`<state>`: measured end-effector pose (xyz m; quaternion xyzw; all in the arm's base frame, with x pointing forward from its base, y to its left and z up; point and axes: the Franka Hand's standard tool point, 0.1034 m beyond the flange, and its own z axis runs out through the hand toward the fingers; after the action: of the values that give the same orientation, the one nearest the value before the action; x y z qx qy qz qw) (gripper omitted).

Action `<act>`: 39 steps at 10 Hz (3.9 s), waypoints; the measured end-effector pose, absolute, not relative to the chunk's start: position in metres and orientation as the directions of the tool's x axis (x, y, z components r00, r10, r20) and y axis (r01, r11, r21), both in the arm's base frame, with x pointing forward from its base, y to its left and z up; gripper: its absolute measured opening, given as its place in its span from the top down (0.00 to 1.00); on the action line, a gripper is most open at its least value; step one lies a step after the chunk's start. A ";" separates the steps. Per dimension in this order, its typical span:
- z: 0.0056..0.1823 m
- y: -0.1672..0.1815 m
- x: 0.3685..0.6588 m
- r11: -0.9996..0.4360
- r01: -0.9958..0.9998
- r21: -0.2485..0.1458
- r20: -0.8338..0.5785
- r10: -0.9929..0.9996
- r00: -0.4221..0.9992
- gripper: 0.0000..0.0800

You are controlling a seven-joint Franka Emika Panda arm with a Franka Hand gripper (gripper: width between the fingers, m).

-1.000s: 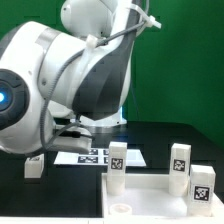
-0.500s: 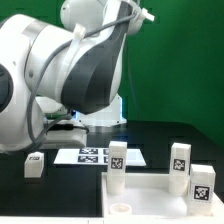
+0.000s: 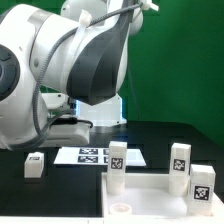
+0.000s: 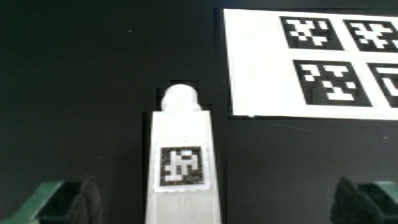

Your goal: Assemble square table

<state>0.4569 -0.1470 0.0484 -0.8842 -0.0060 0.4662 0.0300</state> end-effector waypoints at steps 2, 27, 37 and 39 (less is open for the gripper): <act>0.033 -0.146 0.452 -0.998 -0.004 -0.057 -0.811 0.044 0.584 0.19; 0.133 -0.131 0.537 -0.996 -0.037 -0.085 -0.324 -0.008 0.946 0.65; 0.151 -0.051 0.579 -0.990 -0.132 -0.058 0.301 -0.143 0.943 0.65; 0.150 -0.052 0.577 -0.990 -0.131 -0.044 0.328 -0.138 0.935 0.65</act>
Offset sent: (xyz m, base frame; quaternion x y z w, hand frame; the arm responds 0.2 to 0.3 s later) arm -0.0139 0.0011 -0.0267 0.0463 -0.0125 0.0250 0.9985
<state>0.5775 -0.0523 0.1496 -0.9835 0.0685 -0.1674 0.0105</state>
